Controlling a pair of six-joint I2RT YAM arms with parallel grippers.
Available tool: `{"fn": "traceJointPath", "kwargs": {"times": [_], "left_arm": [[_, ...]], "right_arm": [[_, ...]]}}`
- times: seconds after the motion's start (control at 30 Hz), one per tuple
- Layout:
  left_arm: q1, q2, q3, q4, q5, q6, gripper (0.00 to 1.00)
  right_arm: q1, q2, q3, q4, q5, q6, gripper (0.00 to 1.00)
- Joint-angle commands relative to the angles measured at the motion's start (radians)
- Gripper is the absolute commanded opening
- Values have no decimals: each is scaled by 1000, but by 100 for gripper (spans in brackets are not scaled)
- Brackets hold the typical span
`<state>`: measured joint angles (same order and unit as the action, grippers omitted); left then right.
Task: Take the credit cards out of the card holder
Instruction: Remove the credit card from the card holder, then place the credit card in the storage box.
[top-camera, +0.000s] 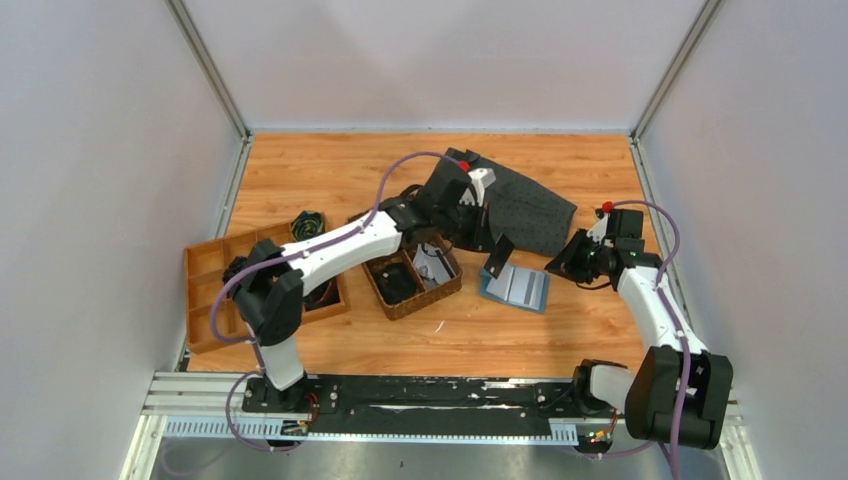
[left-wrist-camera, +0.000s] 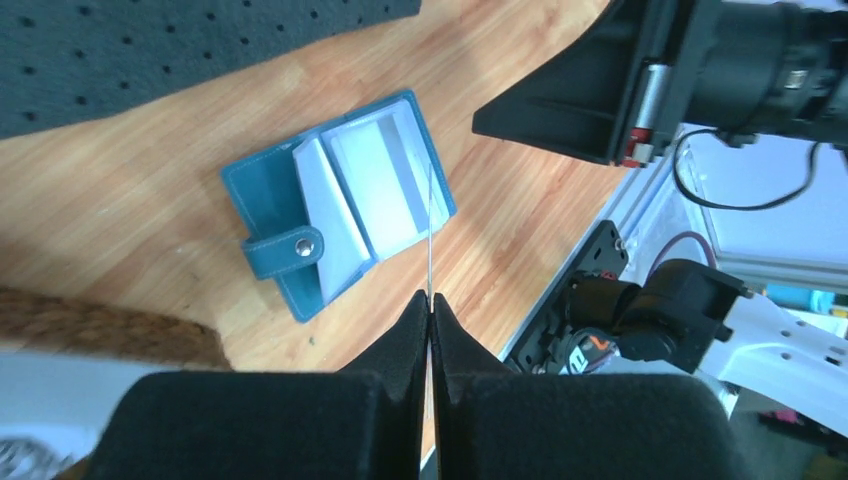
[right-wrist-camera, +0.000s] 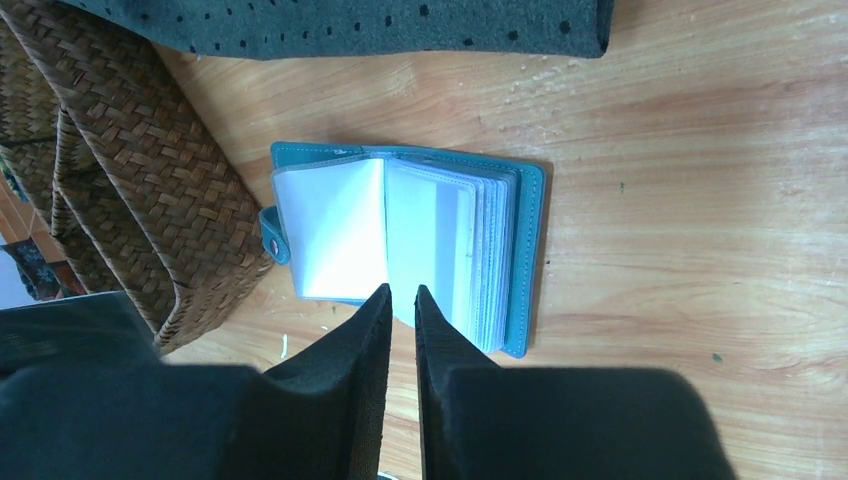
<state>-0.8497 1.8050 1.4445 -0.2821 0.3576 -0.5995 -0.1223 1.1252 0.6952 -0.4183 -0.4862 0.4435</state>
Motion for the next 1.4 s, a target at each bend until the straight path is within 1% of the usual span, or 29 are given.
{"fn": "traceJointPath", "kwargs": {"times": [0.0,0.1,0.23,0.37,0.47,0.63,0.83,0.93,1.17,1.2,1.23,1.3,1.33,1.37], "left_arm": [[25,-138,7,-125,-105,19,0],[63,-250,-90,-137,-189,-56,0],[111,-422,-261,-162,-331,-171,0],[130,-595,-459,-119,-451,-287,0],[149,-671,-560,-113,-513,-340,0],[162,-695,-620,-147,-586,-355,0],[173,-709,-743,-3,-619,-403,0],[186,-720,-798,79,-615,-423,0],[192,-686,-855,167,-624,-438,0],[193,-675,-852,152,-629,-441,2],[192,-664,-842,125,-636,-445,11],[192,-659,-820,61,-654,-444,35],[192,-663,-813,38,-665,-442,40],[192,-674,-809,18,-677,-439,43]], "right_arm": [[13,-13,21,-48,17,-19,17],[12,-13,22,-48,16,-18,17],[12,-6,23,-48,10,-21,17],[12,6,20,-47,5,-25,17],[12,18,18,-44,-1,-29,17],[12,30,16,-41,-12,-34,17],[12,20,-5,-39,-18,-31,17],[12,12,-16,-40,-18,-30,17],[12,18,-19,-37,-21,-28,17],[12,19,-18,-37,-22,-28,17],[12,19,-17,-37,-23,-27,17],[12,19,-16,-37,-23,-27,17],[13,18,-15,-37,-23,-26,17],[12,18,-14,-37,-23,-27,17]]}}
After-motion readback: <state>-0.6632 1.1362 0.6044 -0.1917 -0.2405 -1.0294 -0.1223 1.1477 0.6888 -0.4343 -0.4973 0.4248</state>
